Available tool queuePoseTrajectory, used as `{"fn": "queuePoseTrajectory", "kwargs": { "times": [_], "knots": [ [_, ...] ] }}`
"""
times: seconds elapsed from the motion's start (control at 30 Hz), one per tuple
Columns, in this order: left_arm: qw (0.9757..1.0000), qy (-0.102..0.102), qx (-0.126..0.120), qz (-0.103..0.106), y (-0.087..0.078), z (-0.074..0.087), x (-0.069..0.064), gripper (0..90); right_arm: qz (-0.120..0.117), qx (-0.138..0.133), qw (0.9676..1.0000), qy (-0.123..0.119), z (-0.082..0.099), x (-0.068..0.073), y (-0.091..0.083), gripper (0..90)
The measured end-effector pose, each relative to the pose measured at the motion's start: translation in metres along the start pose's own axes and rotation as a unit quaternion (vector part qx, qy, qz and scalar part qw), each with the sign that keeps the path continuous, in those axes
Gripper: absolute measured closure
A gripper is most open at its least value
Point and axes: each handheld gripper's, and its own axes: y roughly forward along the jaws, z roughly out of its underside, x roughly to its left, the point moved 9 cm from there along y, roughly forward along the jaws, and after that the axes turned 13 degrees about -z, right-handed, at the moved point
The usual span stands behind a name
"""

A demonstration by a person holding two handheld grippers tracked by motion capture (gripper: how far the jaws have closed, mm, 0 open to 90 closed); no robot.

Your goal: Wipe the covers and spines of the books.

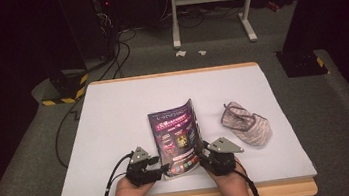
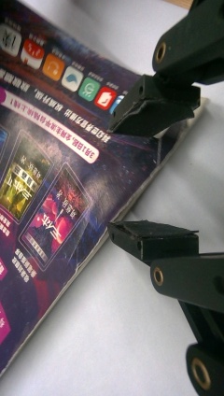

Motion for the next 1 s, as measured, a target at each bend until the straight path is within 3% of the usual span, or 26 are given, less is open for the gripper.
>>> {"fn": "queuePoseTrajectory", "kwargs": {
  "times": [0.27, 0.43, 0.7, 0.87, 1.0],
  "knots": [
    [0.9993, -0.018, -0.021, -0.025, -0.012, -0.006, 0.026, 46.4, -0.006, 0.007, 0.9990, 0.044, 0.005, -0.040, -0.002, 77.7],
    [0.9977, -0.039, -0.027, -0.049, -0.019, -0.005, 0.051, 46.5, -0.010, -0.004, 0.9984, 0.055, 0.002, -0.050, -0.004, 82.4],
    [0.9941, -0.072, -0.039, -0.072, -0.029, -0.004, 0.081, 46.6, -0.017, -0.015, 0.9990, 0.040, -0.007, -0.050, -0.009, 83.9],
    [0.9920, -0.075, -0.045, -0.090, -0.032, -0.004, 0.091, 46.2, -0.018, -0.022, 0.9992, 0.027, -0.015, -0.045, -0.011, 84.1],
    [0.9918, -0.077, -0.047, -0.091, -0.033, -0.004, 0.094, 46.0, -0.016, -0.025, 0.9994, 0.017, -0.021, -0.042, -0.012, 84.3]
  ]
}}
